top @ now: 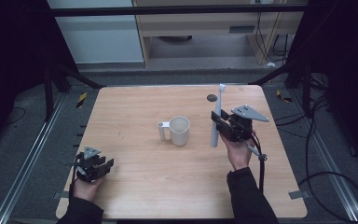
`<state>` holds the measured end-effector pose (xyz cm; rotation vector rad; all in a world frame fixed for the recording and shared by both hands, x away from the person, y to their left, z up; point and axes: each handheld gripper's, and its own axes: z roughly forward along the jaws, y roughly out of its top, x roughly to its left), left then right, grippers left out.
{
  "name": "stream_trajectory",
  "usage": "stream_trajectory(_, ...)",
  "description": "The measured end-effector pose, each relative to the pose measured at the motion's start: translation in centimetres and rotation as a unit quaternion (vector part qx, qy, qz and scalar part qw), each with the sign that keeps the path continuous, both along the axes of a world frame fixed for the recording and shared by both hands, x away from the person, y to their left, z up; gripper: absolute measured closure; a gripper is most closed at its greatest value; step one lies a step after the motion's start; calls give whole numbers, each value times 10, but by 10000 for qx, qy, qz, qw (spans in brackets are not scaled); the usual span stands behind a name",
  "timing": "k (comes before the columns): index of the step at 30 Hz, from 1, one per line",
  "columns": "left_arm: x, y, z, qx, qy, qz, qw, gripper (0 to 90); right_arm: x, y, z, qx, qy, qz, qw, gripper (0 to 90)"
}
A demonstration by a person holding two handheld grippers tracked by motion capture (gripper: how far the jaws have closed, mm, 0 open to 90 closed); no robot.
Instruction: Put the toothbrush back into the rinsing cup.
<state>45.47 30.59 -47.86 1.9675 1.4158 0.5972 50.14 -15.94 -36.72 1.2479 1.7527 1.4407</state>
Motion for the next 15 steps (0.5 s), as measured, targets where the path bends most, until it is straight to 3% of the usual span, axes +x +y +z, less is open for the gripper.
stream_trajectory(15,0,2,0,-1,-37,1,10000,589,23,34,18,465,-541,109,9974,678)
